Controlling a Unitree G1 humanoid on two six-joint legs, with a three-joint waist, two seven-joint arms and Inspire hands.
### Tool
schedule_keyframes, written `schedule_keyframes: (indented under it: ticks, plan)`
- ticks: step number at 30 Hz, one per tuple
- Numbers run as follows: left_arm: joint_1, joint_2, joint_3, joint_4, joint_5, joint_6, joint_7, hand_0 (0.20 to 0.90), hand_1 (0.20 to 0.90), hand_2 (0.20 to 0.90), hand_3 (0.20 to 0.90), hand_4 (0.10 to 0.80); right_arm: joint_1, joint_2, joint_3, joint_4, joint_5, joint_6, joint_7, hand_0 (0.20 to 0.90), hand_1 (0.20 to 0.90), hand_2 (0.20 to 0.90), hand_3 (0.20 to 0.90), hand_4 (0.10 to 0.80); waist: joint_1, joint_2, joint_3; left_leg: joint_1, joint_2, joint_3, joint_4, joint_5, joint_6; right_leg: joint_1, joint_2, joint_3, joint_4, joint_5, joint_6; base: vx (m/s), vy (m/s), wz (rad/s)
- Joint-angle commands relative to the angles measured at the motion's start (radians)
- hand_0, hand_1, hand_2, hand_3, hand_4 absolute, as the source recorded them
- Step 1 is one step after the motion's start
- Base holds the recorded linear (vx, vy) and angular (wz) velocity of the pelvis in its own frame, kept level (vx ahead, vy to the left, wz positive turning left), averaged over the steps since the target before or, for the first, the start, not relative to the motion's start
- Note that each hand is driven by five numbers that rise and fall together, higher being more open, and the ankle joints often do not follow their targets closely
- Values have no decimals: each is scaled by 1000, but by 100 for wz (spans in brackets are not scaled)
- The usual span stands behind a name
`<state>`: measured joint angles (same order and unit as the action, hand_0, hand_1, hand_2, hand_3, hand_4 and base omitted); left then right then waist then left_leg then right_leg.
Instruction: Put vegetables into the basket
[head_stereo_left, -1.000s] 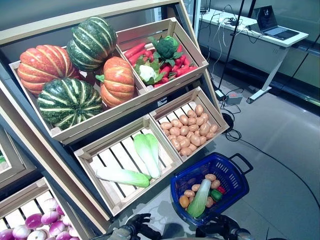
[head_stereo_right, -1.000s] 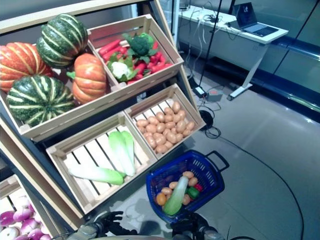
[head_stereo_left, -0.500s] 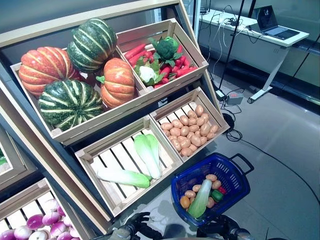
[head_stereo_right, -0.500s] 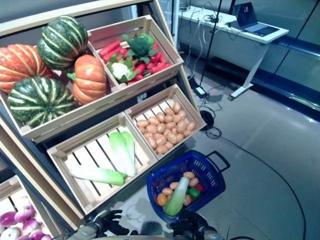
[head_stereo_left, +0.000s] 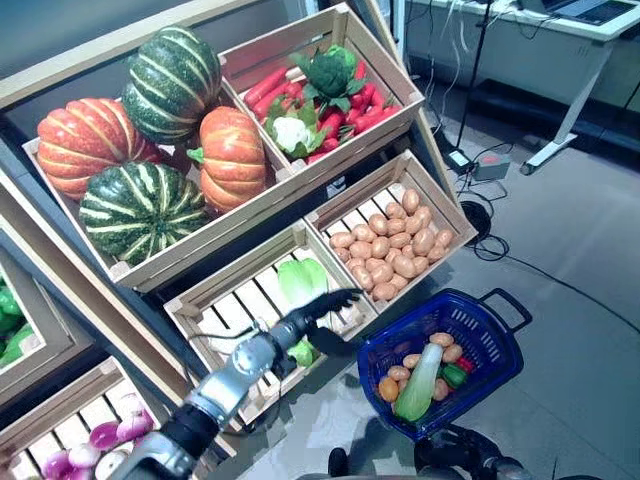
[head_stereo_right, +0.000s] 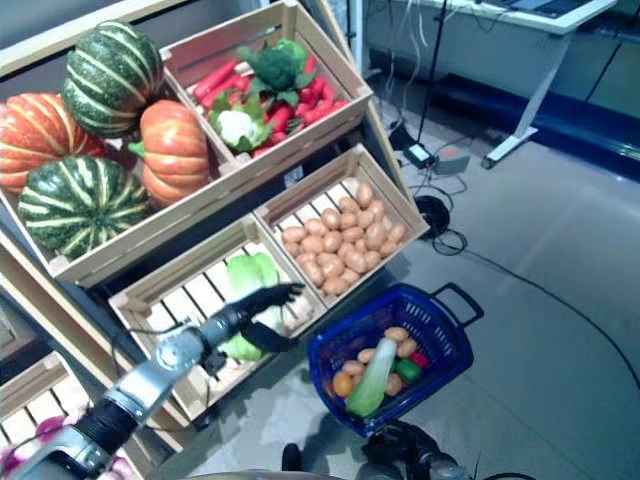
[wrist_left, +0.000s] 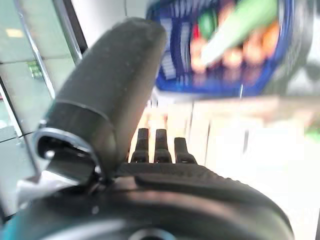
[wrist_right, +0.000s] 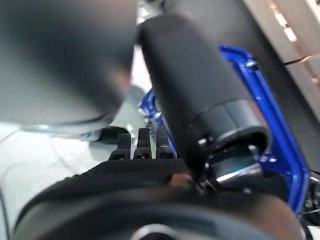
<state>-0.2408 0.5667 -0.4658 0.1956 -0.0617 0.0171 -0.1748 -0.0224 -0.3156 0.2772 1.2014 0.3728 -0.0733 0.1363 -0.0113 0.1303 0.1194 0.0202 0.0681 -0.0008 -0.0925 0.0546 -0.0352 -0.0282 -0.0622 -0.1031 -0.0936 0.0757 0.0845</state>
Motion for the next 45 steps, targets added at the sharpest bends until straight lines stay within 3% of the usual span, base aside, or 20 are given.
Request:
schedule_keyframes:
  ticks: [1,5,9,15,20,25,31,39,45]
  plan:
    - [-105,131,108,-17,128,-30,100,900,900,900,900,800,-30,24,-25,-12,72,-53,3,900,900,900,900,800,13,-63,39,-52,-50,-18,5,-3,15,30,-14,-9,6,-16,-18,-25,-17,13]
    - [-124,180,146,13,234,-37,167,900,900,900,900,800,-37,16,-30,-9,90,-64,5,900,900,900,900,800,14,-62,80,-80,-56,-32,5,14,17,-2,-12,-12,24,-14,-27,-68,-9,17]
    - [-147,190,116,69,370,12,281,900,900,900,900,800,-35,20,-23,-3,89,-65,1,900,900,900,900,800,12,-64,96,-87,-65,-44,5,16,21,-4,-10,-19,14,-8,-27,-17,-12,11]
    - [-184,166,55,223,510,71,459,900,900,900,900,800,-67,9,3,-21,120,-60,7,900,900,900,900,800,9,-67,147,-122,-66,-45,6,31,20,-47,-1,-13,45,-18,-37,-29,-15,2]
    - [-251,139,11,375,581,57,604,900,900,900,900,800,-118,-12,33,-44,155,-81,4,900,900,900,900,800,-1,-74,221,-183,-64,-35,21,51,15,-115,11,3,83,-17,-45,-101,-41,1]
    - [-379,160,-50,506,649,67,752,900,900,900,900,800,-202,-51,58,-99,216,-82,-18,900,900,900,900,800,-19,-83,314,-330,-62,-18,144,47,10,-262,21,20,203,-28,-58,-129,-24,2]
    - [-502,182,-84,570,657,98,840,900,900,900,900,800,-273,-81,72,-171,261,-72,-50,900,900,900,900,800,-41,-102,394,-535,-59,-6,321,30,2,-440,25,33,337,-49,-65,-115,4,-2]
    - [-589,164,-102,681,752,120,1048,900,900,900,900,800,-308,-85,88,-250,288,-75,-79,900,900,900,900,800,-53,-124,401,-772,-70,-5,501,-7,16,-694,21,45,510,-77,-67,-56,30,-6]
    - [-629,165,-111,717,748,124,1079,900,900,900,900,800,-309,-86,96,-271,285,-63,-77,900,900,900,900,800,-60,-123,401,-845,-73,-4,561,-28,14,-764,33,53,566,-96,-73,0,7,-1]
